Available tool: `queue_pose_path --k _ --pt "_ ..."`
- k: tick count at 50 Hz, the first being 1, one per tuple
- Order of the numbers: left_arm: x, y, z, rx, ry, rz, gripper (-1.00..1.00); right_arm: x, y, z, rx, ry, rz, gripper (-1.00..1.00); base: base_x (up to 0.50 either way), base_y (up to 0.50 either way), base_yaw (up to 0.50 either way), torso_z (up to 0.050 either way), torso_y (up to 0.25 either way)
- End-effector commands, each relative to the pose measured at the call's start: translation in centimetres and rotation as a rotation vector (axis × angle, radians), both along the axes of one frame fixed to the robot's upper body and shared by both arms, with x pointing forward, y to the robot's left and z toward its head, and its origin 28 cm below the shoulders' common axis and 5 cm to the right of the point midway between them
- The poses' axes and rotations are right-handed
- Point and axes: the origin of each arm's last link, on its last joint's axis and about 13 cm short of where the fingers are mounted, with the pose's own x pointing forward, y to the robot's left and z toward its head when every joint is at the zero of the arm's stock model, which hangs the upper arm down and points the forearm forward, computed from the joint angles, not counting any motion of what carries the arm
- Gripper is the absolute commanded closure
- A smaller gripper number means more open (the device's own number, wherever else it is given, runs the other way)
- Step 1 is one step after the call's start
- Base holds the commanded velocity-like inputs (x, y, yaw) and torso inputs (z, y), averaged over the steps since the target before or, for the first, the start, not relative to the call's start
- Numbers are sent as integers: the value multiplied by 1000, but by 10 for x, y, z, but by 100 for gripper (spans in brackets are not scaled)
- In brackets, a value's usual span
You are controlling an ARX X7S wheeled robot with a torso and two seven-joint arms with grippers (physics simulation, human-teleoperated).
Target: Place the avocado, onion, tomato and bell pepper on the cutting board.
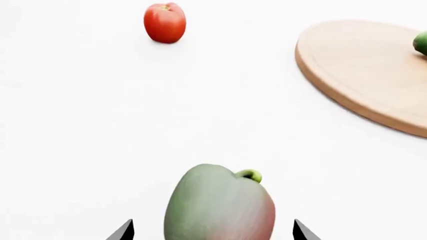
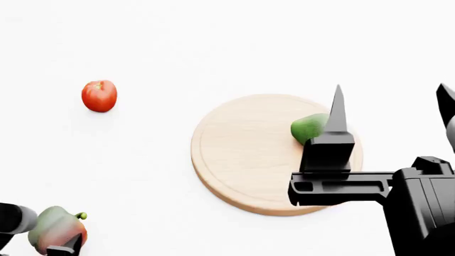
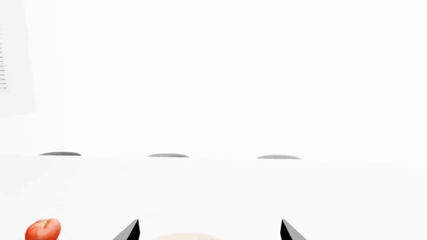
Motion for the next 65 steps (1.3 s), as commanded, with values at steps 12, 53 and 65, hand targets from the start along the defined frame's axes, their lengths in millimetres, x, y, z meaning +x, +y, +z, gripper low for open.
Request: queue_pose_path --k 12,53,65 --pt "11 1 -8 10 19 0 -100 -4 2 -3 15 11 -3 -100 0 0 0 0 0" --pt "24 -31 86 -6 -326 -221 100 -5 -5 10 45 -59 -87 -100 0 0 0 0 0" --pt "84 -91 106 -11 -380 -446 100 -1 -14 9 52 -103 -185 -100 0 0 0 0 0"
